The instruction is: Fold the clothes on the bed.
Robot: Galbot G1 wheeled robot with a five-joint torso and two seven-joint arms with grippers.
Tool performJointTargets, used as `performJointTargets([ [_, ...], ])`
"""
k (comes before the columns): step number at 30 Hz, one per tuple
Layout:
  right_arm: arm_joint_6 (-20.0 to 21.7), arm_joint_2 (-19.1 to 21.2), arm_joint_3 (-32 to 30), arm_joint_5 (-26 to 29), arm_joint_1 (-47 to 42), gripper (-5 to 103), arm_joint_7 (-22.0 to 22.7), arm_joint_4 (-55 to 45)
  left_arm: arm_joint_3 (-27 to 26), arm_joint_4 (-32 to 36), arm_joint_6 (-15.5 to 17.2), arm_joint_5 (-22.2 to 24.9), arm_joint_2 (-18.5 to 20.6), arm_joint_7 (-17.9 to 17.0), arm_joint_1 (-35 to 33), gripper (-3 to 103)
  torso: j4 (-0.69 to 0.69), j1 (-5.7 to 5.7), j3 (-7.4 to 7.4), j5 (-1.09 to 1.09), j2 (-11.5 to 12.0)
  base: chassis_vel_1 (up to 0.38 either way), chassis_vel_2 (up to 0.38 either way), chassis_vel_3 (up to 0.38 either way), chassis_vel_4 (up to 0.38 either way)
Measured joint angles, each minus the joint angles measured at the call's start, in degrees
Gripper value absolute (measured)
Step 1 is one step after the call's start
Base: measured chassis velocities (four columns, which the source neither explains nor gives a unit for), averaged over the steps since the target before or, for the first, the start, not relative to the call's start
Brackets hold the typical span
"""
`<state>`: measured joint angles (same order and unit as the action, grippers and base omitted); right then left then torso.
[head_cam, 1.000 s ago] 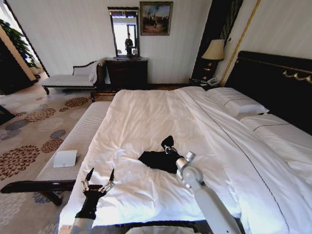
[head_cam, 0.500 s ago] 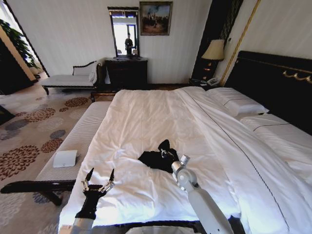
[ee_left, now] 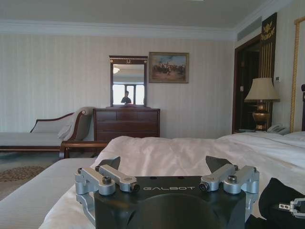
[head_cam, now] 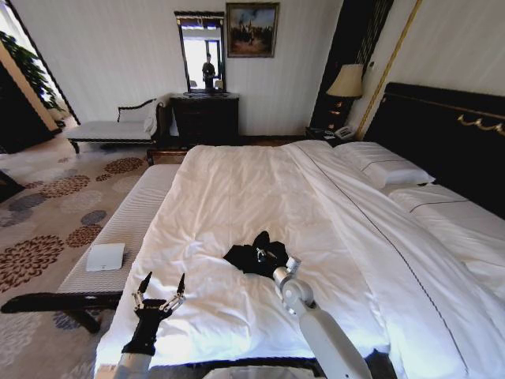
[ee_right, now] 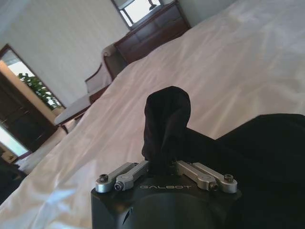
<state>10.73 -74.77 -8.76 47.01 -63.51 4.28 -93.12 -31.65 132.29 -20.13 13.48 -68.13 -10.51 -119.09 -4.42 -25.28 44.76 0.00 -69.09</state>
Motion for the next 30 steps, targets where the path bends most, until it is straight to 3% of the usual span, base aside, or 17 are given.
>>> performJointTargets([
  [3, -0.1, 0.2, 0.9, -1.1, -0.5, 8, -0.6, -1.1, 0.0, 0.0, 0.0, 0.0, 0.0, 0.0, 0.0, 100, 0.00, 0.00, 0.00, 0.00, 0.0, 0.000, 0.000, 0.000, 0.000],
  [6, -0.1, 0.0, 2.5, -1.6, -0.8, 23, -0.7, -2.9, 0.0, 0.0, 0.0, 0.0, 0.0, 0.0, 0.0, 100, 0.00, 0.00, 0.00, 0.00, 0.0, 0.000, 0.000, 0.000, 0.000],
  [9, -0.1, 0.0, 3.2, -2.0, -0.8, 29, -1.3, -3.9, 0.0, 0.0, 0.0, 0.0, 0.0, 0.0, 0.0, 100, 0.00, 0.00, 0.00, 0.00, 0.0, 0.000, 0.000, 0.000, 0.000],
  [10, -0.1, 0.1, 3.9, -2.8, -0.9, 40, -1.9, -4.8, 0.0, 0.0, 0.0, 0.0, 0.0, 0.0, 0.0, 100, 0.00, 0.00, 0.00, 0.00, 0.0, 0.000, 0.000, 0.000, 0.000],
  [14, -0.3, 0.4, 4.7, -4.4, -1.0, 45, -2.4, -5.7, 0.0, 0.0, 0.0, 0.0, 0.0, 0.0, 0.0, 100, 0.01, 0.00, 0.00, 0.00, 0.0, 0.000, 0.000, 0.000, 0.000],
  [15, -0.6, 0.5, 4.8, -5.1, -1.3, 56, -2.5, -6.0, 0.0, 0.0, 0.0, 0.0, 0.0, 0.0, 0.0, 100, 0.00, 0.00, 0.00, 0.00, 0.0, 0.000, 0.000, 0.000, 0.000],
  [19, -1.6, 0.7, 2.5, -6.2, -2.6, 72, -2.8, -7.3, 0.0, 0.0, 0.0, 0.0, 0.0, 0.0, 0.0, 100, 0.00, 0.00, 0.00, 0.00, 0.0, 0.000, 0.000, 0.000, 0.000],
  [22, -3.3, 0.4, 0.5, -7.7, -2.5, 78, -2.8, -6.3, 0.0, 0.0, 0.0, 0.0, 0.0, 0.0, 0.0, 100, 0.00, 0.00, 0.00, 0.00, 0.0, 0.000, 0.000, 0.000, 0.000],
  [24, -5.5, -0.1, -2.2, -11.7, -1.3, 88, -2.5, -2.4, 0.0, 0.0, 0.0, 0.0, 0.0, 0.0, 0.0, 100, 0.00, 0.01, 0.00, 0.01, 0.0, 0.000, 0.000, 0.000, 0.000],
  [27, -7.5, 0.0, -3.2, -15.7, -0.1, 94, -3.4, 1.2, 0.0, 0.0, 0.0, 0.0, 0.0, 0.0, 0.0, 100, 0.00, 0.00, 0.00, 0.00, 0.0, 0.000, 0.000, 0.000, 0.000],
  [30, -16.8, 0.6, -1.8, -30.0, 3.3, 100, -5.9, 9.8, 0.0, 0.0, 0.0, 0.0, 0.0, 0.0, 0.0, 100, -0.01, 0.00, 0.00, 0.01, 0.0, 0.000, 0.000, 0.000, 0.000],
])
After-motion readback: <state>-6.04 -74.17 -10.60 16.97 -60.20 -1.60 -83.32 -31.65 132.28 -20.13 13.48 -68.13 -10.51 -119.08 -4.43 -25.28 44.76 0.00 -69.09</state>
